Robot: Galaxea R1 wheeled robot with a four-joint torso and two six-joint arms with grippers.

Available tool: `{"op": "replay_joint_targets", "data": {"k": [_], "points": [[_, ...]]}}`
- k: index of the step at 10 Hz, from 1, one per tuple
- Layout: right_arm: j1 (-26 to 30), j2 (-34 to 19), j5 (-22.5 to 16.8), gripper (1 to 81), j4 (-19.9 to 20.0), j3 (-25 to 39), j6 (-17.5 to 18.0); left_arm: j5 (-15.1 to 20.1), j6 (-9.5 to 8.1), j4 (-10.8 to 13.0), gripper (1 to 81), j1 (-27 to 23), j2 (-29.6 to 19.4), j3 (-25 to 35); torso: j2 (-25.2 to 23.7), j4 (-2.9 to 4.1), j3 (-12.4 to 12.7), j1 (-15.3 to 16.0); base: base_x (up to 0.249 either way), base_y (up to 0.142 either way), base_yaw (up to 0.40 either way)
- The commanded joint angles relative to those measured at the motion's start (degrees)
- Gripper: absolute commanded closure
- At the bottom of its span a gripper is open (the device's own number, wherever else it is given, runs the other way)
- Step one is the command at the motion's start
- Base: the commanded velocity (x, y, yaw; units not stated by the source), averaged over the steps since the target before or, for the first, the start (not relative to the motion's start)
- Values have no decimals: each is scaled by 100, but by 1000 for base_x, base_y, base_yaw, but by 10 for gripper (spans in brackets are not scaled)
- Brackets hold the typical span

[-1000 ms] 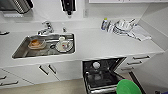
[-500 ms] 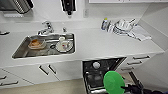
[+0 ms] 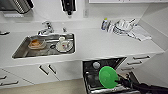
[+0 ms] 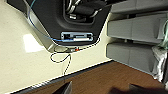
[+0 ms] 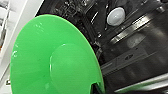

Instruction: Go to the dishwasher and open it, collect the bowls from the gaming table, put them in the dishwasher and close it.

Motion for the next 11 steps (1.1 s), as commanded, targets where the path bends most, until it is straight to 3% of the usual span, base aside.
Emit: {"op": "replay_joint_targets", "data": {"k": [1,2,3,5,6,8,9,10,11], "points": [[1092,178,-269,811,459,-778,71,267,6,438,10,586,255,-350,0,0,0,0,0,0,0],[1171,187,-348,811,467,-848,158,267,7,438,10,586,351,-524,0,0,0,0,0,0,0],[1276,143,-357,10,467,-823,246,267,6,438,10,578,395,-613,0,0,0,0,0,0,0],[1338,-75,-556,10,476,-622,291,301,-37,350,10,542,500,-701,0,0,0,0,0,0,0],[1286,-294,-1003,10,476,-463,291,328,-98,178,10,437,588,-858,0,0,0,0,0,0,0],[961,-894,-1728,10,432,-295,282,355,-178,-494,10,279,905,-1335,0,0,0,0,0,0,0],[610,-1211,-1966,10,397,-155,229,496,-187,-696,10,182,1055,-1563,0,0,0,0,0,0,0],[189,-1589,-2045,10,397,-49,203,865,-187,-933,10,51,1248,-1739,0,0,0,0,0,0,0],[-171,-1877,-2141,10,388,4,203,1449,-179,-1169,10,-98,1405,-1774,0,0,0,0,0,0,0]]}}
